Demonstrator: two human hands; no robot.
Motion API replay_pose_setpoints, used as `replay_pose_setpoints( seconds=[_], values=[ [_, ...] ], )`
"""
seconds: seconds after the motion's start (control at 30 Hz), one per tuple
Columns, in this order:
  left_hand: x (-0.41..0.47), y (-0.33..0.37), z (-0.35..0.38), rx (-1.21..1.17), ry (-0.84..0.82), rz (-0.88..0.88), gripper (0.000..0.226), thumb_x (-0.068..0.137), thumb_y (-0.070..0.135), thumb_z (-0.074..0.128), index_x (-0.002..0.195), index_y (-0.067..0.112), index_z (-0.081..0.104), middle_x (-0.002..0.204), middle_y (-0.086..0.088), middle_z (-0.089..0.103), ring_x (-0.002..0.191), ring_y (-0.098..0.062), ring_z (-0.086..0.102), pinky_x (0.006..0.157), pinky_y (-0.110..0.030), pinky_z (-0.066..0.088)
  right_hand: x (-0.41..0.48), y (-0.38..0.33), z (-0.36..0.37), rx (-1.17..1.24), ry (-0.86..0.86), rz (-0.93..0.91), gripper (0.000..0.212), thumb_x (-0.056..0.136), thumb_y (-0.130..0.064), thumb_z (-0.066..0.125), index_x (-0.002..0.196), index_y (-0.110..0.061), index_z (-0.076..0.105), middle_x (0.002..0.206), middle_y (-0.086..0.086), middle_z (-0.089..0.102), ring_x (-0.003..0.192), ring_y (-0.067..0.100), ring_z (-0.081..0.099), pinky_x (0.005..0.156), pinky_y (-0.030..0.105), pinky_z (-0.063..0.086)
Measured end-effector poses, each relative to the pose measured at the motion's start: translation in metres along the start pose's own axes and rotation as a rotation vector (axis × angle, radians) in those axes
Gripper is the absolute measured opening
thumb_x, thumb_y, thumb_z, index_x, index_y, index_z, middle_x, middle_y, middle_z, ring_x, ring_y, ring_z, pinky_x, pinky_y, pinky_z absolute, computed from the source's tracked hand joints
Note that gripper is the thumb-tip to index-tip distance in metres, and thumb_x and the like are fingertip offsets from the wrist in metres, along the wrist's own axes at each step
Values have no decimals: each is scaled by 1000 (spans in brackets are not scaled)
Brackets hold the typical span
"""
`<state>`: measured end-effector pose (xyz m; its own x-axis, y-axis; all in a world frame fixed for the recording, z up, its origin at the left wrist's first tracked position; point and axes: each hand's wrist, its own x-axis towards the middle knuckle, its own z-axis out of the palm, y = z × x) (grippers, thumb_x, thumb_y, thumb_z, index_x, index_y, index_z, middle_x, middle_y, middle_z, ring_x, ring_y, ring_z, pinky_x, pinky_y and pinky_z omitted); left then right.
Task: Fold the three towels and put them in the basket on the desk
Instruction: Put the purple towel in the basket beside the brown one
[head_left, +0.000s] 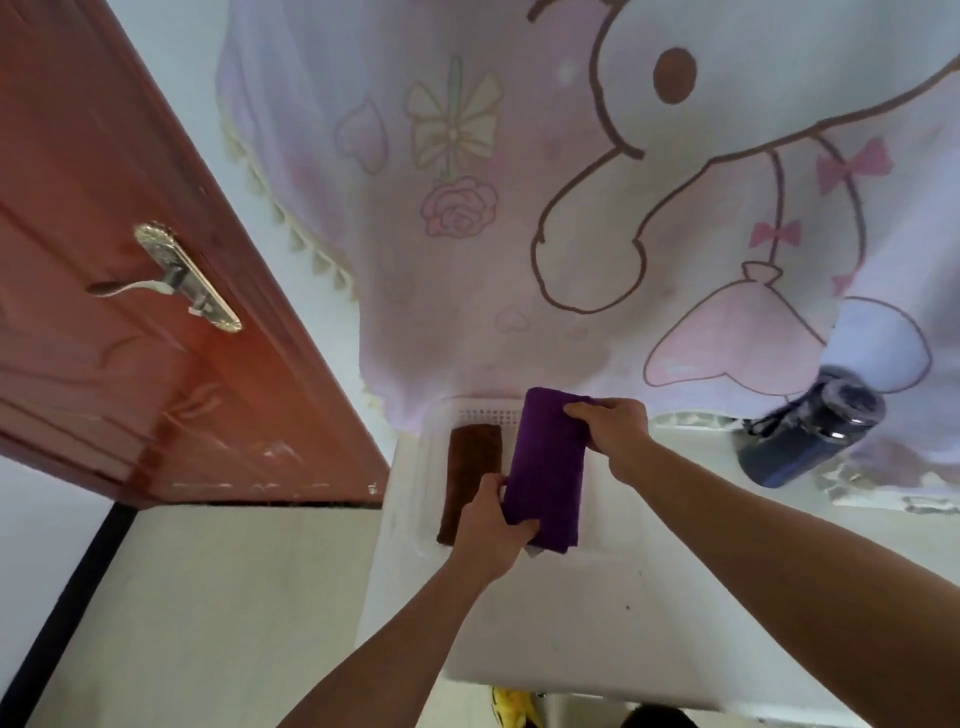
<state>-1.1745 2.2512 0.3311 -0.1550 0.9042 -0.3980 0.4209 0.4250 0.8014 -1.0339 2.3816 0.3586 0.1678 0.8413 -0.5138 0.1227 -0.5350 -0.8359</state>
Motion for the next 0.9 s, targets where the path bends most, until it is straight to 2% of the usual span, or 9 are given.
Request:
replay_pose_setpoints(
  seconds=[0.13,0.2,0.3,0.47,0.6,0.67,0.73,0.8,0.9],
  values=[
    [31,-19,12,57,-41,-103,60,81,18,71,129,17,36,122,0,58,109,-18,58,82,-22,49,49,26,23,-97,-35,106,19,71,-15,83,83,-9,69,87,10,71,85,25,70,84,42,59],
    [39,-29,18,106,-43,-158,58,80,21,71,127,17,37,120,-1,59,107,-21,60,84,-28,53,65,41,32,-147,-56,151,26,68,-17,85,87,-6,69,88,11,72,83,26,70,82,44,59],
    [45,-36,25,204,-19,-206,54,80,27,72,121,18,38,115,0,60,102,-19,61,81,-27,53,81,60,42,-181,-85,203,25,67,-17,86,84,-8,69,87,10,72,82,26,71,80,45,60],
    [40,-36,35,514,154,-124,55,82,40,68,127,23,41,118,2,50,105,-16,51,87,-27,48,96,77,58,-211,-64,181,24,66,-23,86,77,-15,67,83,3,70,79,21,68,79,38,59],
    [44,-39,34,683,132,-77,49,86,47,59,127,27,42,120,1,47,108,-19,46,92,-32,41,99,82,63,-300,-89,140,24,70,-26,85,77,-17,64,88,5,69,76,20,66,74,35,59],
    [48,-35,33,723,84,-73,46,88,48,56,127,28,44,120,0,47,108,-19,46,92,-33,41,102,81,59,-299,-162,194,34,68,-30,86,89,-12,66,97,8,70,84,23,68,75,40,60],
    [49,-32,30,703,81,-38,41,90,45,54,125,26,47,118,1,48,106,-18,48,92,-31,42,103,72,54,-339,-217,211,49,69,-37,85,104,-8,66,101,9,70,88,24,67,73,39,60],
    [44,-31,26,672,124,66,29,93,38,52,118,24,54,115,3,51,100,-14,49,90,-27,45,99,63,46,-590,-219,19,50,74,-45,78,106,-8,65,99,3,68,89,21,66,74,35,57],
    [36,-38,26,665,84,249,25,97,35,43,106,23,63,108,4,56,95,-11,49,88,-27,46,82,57,44,-849,-149,-431,21,86,-32,67,102,-20,62,95,-9,56,86,13,58,72,28,46]
  ],
)
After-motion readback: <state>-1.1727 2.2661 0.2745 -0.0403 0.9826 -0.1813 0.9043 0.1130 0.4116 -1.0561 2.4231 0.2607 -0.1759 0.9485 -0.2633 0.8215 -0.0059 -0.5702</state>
